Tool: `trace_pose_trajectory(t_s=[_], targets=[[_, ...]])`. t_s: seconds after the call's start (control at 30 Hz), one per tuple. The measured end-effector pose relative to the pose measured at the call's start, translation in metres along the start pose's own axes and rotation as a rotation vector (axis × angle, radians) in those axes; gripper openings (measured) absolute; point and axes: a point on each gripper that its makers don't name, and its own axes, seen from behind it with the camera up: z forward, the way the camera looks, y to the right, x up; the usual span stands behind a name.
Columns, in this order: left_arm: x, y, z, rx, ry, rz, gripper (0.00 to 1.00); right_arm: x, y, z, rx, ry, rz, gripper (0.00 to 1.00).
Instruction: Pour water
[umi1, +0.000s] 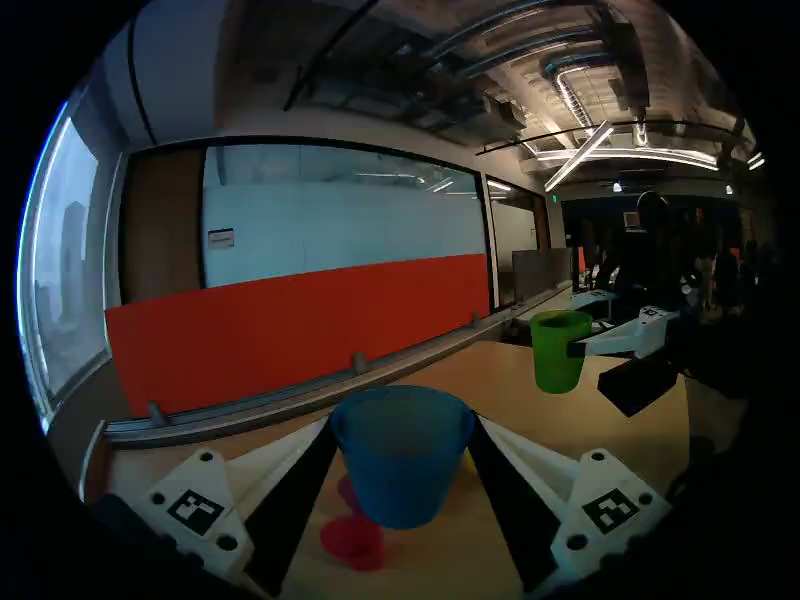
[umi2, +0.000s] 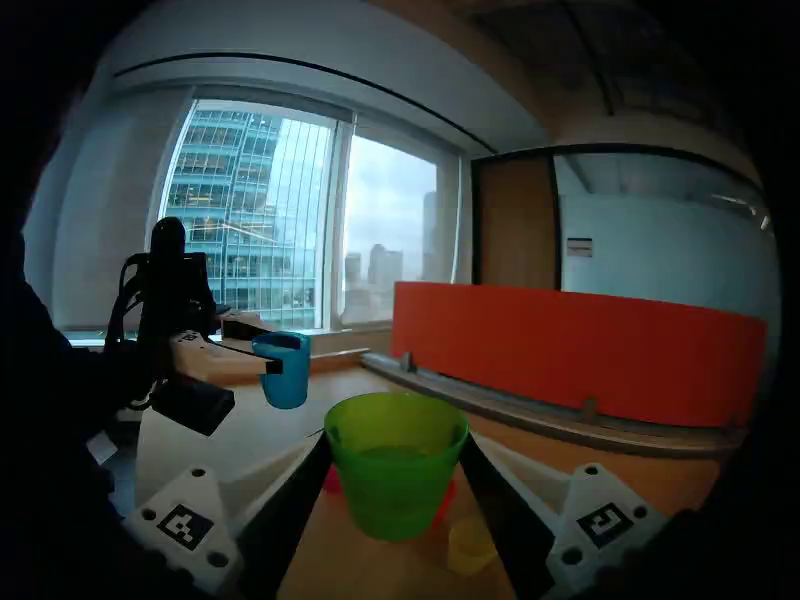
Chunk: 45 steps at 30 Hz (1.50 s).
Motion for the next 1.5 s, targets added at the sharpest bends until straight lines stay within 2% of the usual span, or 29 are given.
trace_pose_trajectory(t_s=[0.4,0.9,1.5], targets=[[-0.032,0.013,-0.002,-0.040,-0.075,0.007,0.90,-0.019,-0.007,-0.004,0.036,-0.069,-0.014,0.91],[-0.083,0.030,-0.002,-0.083,-0.199,0.011,0.90,-0.064,-0.011,-0.011,0.072,-0.203,-0.040,0.91],[-0.143,0.048,-0.004,-0.148,-0.354,0.025,0.91,-0.105,-0.005,-0.014,0.100,-0.304,-0.019,0.91]])
